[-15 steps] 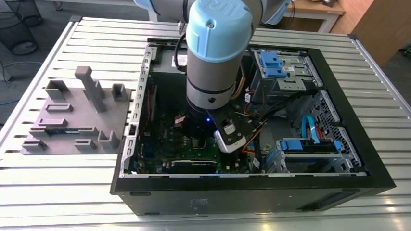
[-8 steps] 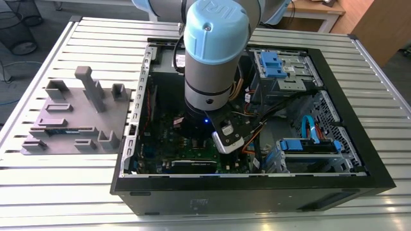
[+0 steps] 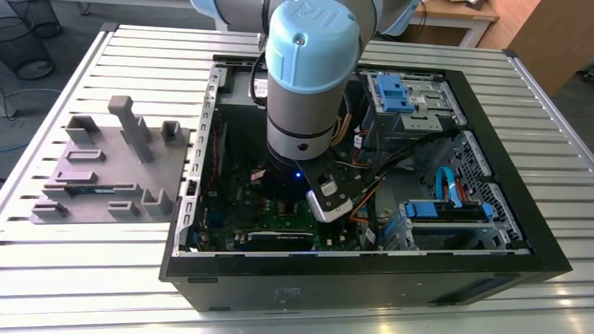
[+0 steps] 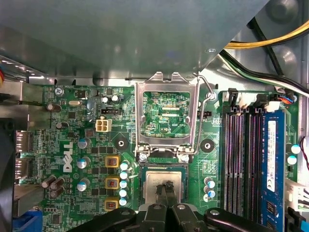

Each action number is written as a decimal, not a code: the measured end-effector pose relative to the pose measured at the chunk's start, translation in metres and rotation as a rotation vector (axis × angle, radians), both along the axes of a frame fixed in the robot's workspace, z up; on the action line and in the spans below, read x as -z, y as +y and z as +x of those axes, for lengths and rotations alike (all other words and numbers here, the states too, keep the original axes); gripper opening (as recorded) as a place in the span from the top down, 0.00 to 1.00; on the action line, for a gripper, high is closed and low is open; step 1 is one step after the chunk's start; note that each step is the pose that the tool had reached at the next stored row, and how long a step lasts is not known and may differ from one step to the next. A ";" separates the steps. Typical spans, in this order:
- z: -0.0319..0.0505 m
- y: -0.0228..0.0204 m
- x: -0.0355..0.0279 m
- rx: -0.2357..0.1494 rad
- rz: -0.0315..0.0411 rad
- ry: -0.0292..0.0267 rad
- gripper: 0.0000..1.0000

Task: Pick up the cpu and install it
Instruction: 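Place the cpu into insertion slot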

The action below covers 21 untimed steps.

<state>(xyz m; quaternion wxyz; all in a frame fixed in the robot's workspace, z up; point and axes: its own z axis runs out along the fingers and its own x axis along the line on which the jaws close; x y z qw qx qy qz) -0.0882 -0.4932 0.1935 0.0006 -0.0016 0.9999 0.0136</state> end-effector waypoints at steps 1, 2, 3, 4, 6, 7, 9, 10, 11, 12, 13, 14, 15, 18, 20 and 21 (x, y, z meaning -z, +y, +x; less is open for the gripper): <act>0.0000 0.0000 0.0001 0.000 0.0001 -0.0001 0.89; 0.0000 0.0000 0.0000 0.000 0.0000 0.0000 0.89; 0.0000 0.0001 -0.0007 0.000 0.0007 -0.0003 0.89; 0.0000 0.0001 -0.0022 0.000 0.0011 -0.0006 0.89; 0.0000 0.0000 -0.0064 0.000 0.0001 -0.0001 0.89; 0.0000 0.0000 -0.0084 0.000 0.0004 -0.0002 0.89; 0.0000 0.0000 -0.0142 0.000 0.0001 -0.0001 0.89; 0.0000 0.0000 -0.0172 0.000 0.0003 -0.0002 0.89; 0.0000 0.0000 -0.0200 0.000 0.0002 -0.0001 0.89; 0.0000 0.0000 -0.0223 0.000 0.0001 -0.0001 0.89; 0.0000 0.0000 -0.0240 0.000 0.0002 -0.0001 0.89; 0.0000 0.0000 -0.0255 0.000 0.0002 -0.0001 0.89; 0.0000 0.0000 -0.0269 0.000 0.0002 -0.0001 0.89; 0.0000 0.0000 -0.0274 0.000 0.0004 -0.0002 0.89; 0.0000 0.0010 -0.0275 0.000 0.0001 -0.0001 0.89; 0.0000 0.0023 -0.0275 0.000 0.0003 -0.0002 0.89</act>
